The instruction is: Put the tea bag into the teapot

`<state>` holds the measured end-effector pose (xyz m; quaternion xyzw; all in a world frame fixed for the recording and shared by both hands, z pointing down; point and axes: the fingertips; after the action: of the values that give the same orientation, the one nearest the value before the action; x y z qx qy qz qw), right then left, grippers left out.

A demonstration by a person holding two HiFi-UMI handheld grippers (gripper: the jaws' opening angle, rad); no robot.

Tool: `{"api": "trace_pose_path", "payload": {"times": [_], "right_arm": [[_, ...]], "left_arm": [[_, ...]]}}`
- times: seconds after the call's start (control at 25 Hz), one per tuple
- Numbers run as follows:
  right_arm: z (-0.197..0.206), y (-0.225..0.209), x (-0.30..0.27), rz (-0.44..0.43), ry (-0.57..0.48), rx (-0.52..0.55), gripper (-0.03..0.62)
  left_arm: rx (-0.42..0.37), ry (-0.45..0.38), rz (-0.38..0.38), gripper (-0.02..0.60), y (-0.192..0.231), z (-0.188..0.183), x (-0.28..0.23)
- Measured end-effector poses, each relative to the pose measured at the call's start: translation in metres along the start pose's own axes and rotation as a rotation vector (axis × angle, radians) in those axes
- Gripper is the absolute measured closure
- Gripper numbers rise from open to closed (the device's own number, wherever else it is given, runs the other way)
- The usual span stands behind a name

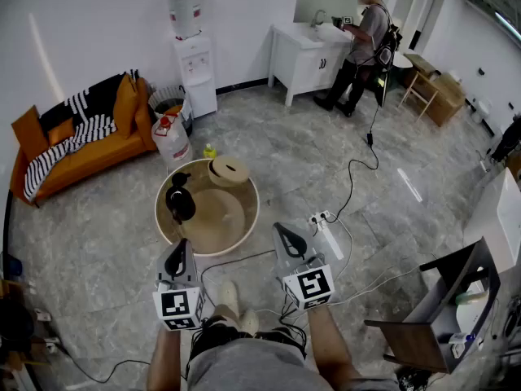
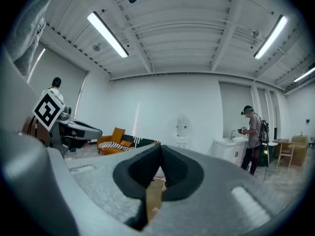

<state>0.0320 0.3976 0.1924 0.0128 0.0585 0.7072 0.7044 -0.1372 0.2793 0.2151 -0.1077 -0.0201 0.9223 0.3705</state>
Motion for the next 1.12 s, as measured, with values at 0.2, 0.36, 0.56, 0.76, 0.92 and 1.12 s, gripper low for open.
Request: {"api": "trace_pose_path", "payload": {"times": [0.2,0.36,0.56,0.76,0.92,1.12], "right_arm": [[0.001,-0.009,-0.020,-0.001,-0.003,-0.014,0.595],[0.006,-0.020,-0.043,-0.003,0.011,-0.025,0.595],[0.005,-0.038,-0.078,0.007,0.031,-0.038,0.595],[0.006,-0.059,-0.109,0.045,0.044,-0.050,0.595],[0.002,-0.068,-0.132,0.070,0.047,-0.042,0.595],[-0.003,-0.077,-0.159,0.094,0.050,-0.025,0.595]], "left_arm": [[0.006,0.007,-0.001,0.565,0.006,-0.001,-0.025],[-0.001,0.022,0.025,0.565,0.007,-0.001,-0.051],[0.000,0.021,0.054,0.565,0.013,-0.011,-0.092],[0.007,0.016,0.081,0.565,0.026,-0.018,-0.134],[0.009,0.006,0.105,0.565,0.038,-0.023,-0.162],[0.009,-0.012,0.134,0.565,0.052,-0.027,-0.191]]}}
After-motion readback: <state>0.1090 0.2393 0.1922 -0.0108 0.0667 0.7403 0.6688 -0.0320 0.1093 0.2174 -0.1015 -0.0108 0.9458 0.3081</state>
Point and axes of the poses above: the fingertips, and each gripper's own axes: x backward along the fingers, y to its left, z out of its underside, and after that the axes turned 9 degrees about -z, right-handed
